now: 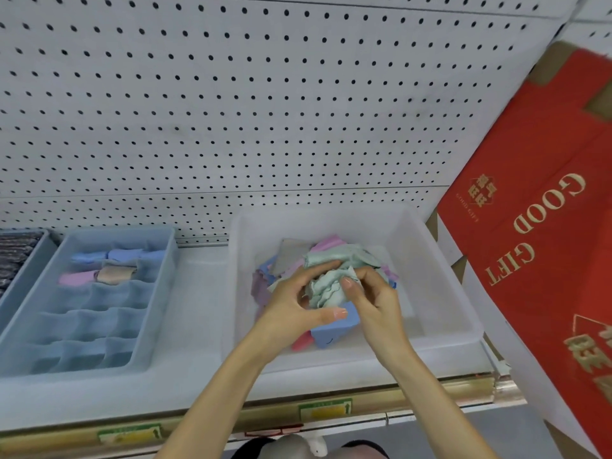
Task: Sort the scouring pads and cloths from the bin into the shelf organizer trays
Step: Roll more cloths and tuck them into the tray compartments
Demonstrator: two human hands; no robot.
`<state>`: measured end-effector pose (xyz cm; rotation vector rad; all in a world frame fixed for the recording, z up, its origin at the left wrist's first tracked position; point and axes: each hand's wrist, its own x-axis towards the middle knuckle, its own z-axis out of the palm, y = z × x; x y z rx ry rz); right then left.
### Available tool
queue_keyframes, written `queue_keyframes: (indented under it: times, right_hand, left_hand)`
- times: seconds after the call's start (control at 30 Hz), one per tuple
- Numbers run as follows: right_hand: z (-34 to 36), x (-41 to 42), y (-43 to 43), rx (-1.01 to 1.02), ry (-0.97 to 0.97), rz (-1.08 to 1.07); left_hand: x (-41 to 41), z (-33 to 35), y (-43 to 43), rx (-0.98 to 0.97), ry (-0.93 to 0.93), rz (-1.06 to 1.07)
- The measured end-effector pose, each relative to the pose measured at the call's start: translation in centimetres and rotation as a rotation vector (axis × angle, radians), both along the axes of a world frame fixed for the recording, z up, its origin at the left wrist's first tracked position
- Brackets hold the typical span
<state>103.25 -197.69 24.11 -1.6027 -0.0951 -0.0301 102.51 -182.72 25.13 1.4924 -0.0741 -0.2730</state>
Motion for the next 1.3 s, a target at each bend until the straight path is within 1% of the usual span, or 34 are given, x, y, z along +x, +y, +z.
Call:
queue_keyframes:
  times: [0.17,0.27,0.33,0.57,0.73,0.8,0.9,0.97,1.13,1.2,1.3]
  right_hand:
    - [-0.2,0.1,0.0,0.014,0.042,-0.111]
    - [-0.2,0.0,-0.1,0.029,0.071,-0.120]
    - [-0.1,-0.1,-0.2,0.032,0.093,-0.111]
    - [0.0,-0.5,-0.3,0.069,0.099,-0.191]
    - [-0.5,-1.0,-0.5,0.023,0.096,-0.270]
    - [-0.4,-0.8,-1.0,0.038,0.125,-0.213]
    - [-0.1,0.2,-2.4,0.038,0.221,0.026]
    - [0.0,0.7,-3.2,0.074,0.229,0.161]
    - [-0.8,1.4,-3.1,0.168,0.255,0.269]
    - [-0.8,1.6,-2.8,0.225,0.296,0.353]
    - [0.1,2.1,-2.0,0.346,0.403,0.490]
  left_hand:
    - [0.3,0.3,-0.9,-0.076,-0.043,0.124]
    - [0.2,0.3,-1.2,-0.195,-0.006,0.149]
    - [0.1,0.3,-1.4,-0.231,0.008,0.134]
    - [-0.5,-0.2,-2.4,-0.216,0.011,0.090]
    - [-0.6,-0.5,-2.8,-0.124,-0.018,0.135]
    - [-0.6,-0.5,-2.5,-0.122,-0.015,0.137]
    - [-0.5,-0.4,-1.9,-0.163,0.021,0.096]
    - [-0.5,-0.3,-1.5,-0.155,0.086,0.080]
    - [-0.4,-0.1,-0.2,-0.035,0.125,0.093]
    - [-0.7,0.0,0.5,-0.065,0.143,0.122]
    - [-1.3,0.2,1.8,-0.163,0.159,0.137]
